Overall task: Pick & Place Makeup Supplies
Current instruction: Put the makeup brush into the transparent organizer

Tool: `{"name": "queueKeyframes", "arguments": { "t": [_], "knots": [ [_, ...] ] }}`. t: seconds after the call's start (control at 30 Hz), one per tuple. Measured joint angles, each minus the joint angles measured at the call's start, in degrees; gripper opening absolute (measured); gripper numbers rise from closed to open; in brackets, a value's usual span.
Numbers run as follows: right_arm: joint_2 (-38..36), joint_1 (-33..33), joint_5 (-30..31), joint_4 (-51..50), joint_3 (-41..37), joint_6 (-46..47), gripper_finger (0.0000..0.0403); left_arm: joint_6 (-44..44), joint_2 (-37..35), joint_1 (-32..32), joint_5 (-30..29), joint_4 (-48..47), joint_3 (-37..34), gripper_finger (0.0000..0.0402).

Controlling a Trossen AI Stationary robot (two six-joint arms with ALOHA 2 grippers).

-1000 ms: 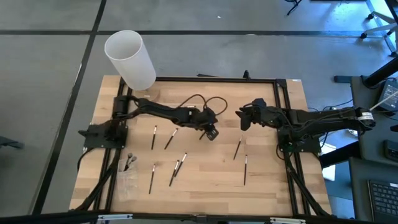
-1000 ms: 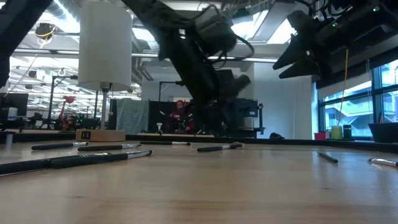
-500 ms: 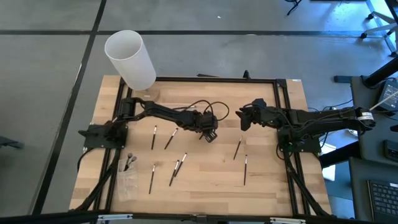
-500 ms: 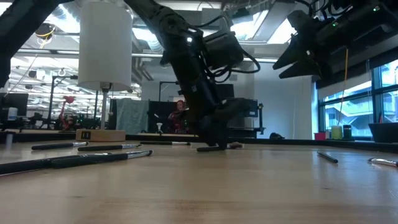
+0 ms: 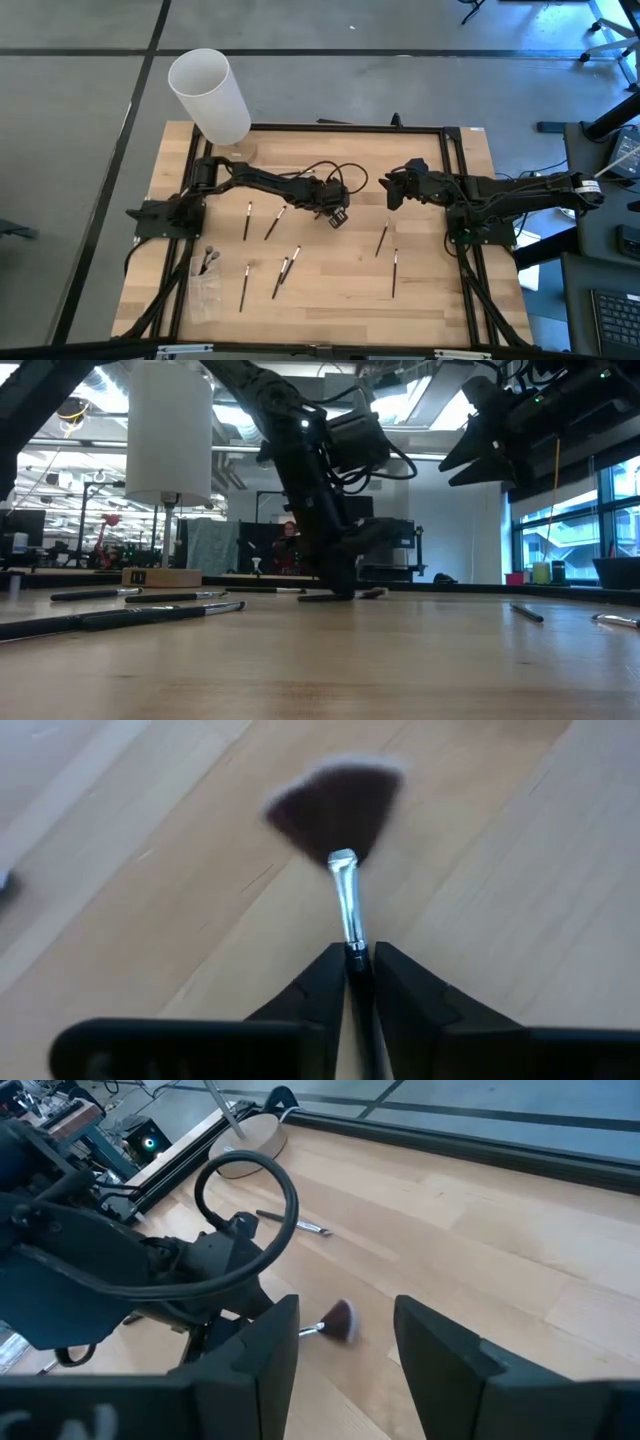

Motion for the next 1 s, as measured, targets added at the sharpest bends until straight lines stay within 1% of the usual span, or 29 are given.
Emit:
{"name": "queueKeyframes", "arguments": {
  "t": [0.13, 0.23, 0.27, 0.4, 0.53, 0.77, 0.87, 0.93, 1.0],
  "knots": [
    [0.00, 0.00, 0.01, 0.01, 0.00, -0.02, 0.0165, 0.04, -1.09, 0.00, -0.11, -2.00, -0.20, 0.0033],
    [0.00, 0.00, 0.03, 0.15, 0.00, -0.02, 0.0165, -1.16, -3.59, -0.52, -0.97, -6.98, -0.48, 0.0028],
    [0.00, 0.00, 0.03, 0.04, 0.00, -0.02, 0.0165, -2.17, -4.77, -0.92, -2.22, -8.97, -0.41, 0.0028],
    [0.00, 0.00, 0.03, -0.45, 0.00, 0.04, 0.0165, -8.28, -10.02, -4.79, -10.82, -21.64, -0.35, 0.0033],
    [0.00, 0.02, 0.00, -0.46, 0.00, 0.07, 0.0165, -18.60, -16.37, -10.97, -16.65, -34.33, -0.28, 0.0038],
    [0.00, 0.04, 0.00, -0.44, 0.00, 0.44, 0.0165, -44.60, -26.15, -26.88, -24.78, -53.50, -0.22, 0.0032],
    [0.00, 0.04, 0.01, -0.44, 0.00, 0.91, 0.0165, -52.45, -27.99, -33.50, -27.64, -60.43, -0.22, 0.0033],
    [0.02, 0.04, 0.01, -0.44, 0.00, 1.65, 0.0165, -56.68, -28.16, -37.49, -28.08, -64.70, -0.22, 0.0034],
    [0.02, 0.19, 0.03, -0.44, 0.00, 2.13, 0.0165, -59.77, -28.42, -40.92, -28.15, -64.95, -0.98, 0.0034]
  ]
}}
